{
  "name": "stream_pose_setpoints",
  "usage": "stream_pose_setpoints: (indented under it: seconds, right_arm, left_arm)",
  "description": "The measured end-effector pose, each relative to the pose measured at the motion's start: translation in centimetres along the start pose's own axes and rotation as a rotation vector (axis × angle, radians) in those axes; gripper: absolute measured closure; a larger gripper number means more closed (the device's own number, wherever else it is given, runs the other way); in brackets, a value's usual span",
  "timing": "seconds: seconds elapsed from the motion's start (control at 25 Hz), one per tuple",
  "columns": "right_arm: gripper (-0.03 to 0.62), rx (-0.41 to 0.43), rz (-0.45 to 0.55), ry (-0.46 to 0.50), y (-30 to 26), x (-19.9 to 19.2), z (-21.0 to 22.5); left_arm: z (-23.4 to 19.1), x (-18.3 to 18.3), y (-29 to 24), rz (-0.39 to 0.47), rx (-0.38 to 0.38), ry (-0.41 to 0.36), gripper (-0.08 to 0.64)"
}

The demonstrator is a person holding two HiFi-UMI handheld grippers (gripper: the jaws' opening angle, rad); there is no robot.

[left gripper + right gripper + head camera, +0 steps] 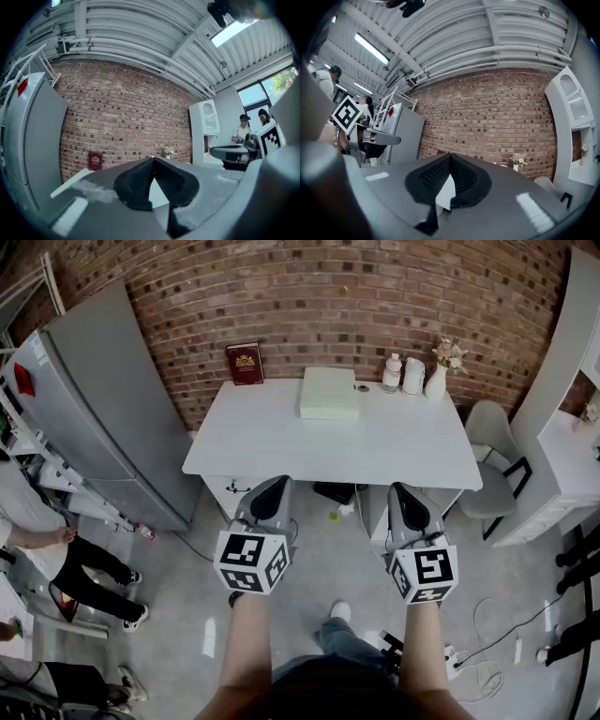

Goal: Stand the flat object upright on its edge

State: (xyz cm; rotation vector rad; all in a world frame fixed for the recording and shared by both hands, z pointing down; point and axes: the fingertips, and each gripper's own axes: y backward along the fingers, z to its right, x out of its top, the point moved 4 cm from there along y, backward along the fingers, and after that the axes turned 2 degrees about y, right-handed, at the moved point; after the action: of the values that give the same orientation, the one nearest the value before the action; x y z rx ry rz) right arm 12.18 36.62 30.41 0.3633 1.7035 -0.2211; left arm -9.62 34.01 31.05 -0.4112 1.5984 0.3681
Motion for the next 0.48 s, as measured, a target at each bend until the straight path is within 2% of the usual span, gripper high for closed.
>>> stream_pose_setpoints:
  seconds: [0.24,0.48]
  right_arm:
    - [0.591,0.041,0.001,-0.002,-6.8,-1.1,4.9]
    - [0.591,0.050,-0.004,-0.021,-12.1,-2.2,8.6]
  left_arm:
    - [-1.7,0.6,-8.3,0.003,0.014,0.020,0.560]
    - [-2.9,0.3,-14.1,-0.012,0.031,0.019,0.560]
